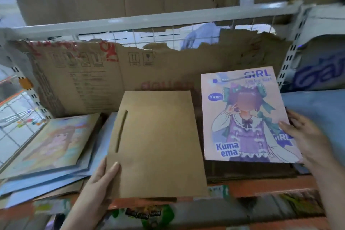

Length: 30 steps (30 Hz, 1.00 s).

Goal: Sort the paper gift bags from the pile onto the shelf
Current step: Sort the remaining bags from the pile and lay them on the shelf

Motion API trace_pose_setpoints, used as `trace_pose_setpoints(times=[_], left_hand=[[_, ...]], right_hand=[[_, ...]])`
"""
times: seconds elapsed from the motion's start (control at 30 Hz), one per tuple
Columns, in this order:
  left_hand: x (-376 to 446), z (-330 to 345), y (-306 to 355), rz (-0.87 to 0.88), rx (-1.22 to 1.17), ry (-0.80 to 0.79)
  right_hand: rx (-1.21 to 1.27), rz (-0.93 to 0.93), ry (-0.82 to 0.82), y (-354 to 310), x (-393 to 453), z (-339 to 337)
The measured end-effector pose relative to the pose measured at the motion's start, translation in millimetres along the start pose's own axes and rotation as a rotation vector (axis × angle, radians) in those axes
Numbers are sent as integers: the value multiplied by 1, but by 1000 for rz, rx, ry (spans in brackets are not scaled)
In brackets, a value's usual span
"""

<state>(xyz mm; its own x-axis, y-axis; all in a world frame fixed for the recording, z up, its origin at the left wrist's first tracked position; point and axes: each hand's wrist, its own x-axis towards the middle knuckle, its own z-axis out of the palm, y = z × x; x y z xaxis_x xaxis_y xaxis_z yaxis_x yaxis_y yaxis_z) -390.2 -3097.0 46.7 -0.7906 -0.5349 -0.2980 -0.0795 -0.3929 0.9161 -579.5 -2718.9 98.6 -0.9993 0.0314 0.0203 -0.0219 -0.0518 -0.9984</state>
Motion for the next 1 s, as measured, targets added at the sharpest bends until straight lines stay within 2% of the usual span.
trace_pose_setpoints(times=[0.13, 0.23, 0.33, 0.43, 0.57, 0.7, 0.77, 0.83, 0.93, 1.0], left_hand=[[-6, 69, -26, -2, 65, -124], [-5, 116, -46, -34, 57, -127], [-2, 156, -60, -61, 69, -47], [1, 188, -74, -16, 158, 83], [0, 209, -88, 158, 638, 241], [-5, 217, -97, 234, 1173, 349], [-7, 217, -102, 403, 1485, 396], [-11, 225, -104, 498, 1699, 418], [-13, 264, -101, 498, 1635, 388], [-15, 302, -101, 572, 1607, 317]], right_hand=[[-4, 7, 86, -3, 13, -74], [-33, 19, 127, 3, 29, -132], [-37, 27, 148, 4, 37, -166], [-82, 20, 159, 1, 42, -181], [-97, 61, 135, 18, 72, -205], [-165, 80, 118, 26, 94, -222], [-161, 103, 110, 27, 100, -231], [-139, 127, 91, 28, 106, -245], [-108, 145, 71, 27, 107, -272], [-113, 123, 88, 26, 108, -291]])
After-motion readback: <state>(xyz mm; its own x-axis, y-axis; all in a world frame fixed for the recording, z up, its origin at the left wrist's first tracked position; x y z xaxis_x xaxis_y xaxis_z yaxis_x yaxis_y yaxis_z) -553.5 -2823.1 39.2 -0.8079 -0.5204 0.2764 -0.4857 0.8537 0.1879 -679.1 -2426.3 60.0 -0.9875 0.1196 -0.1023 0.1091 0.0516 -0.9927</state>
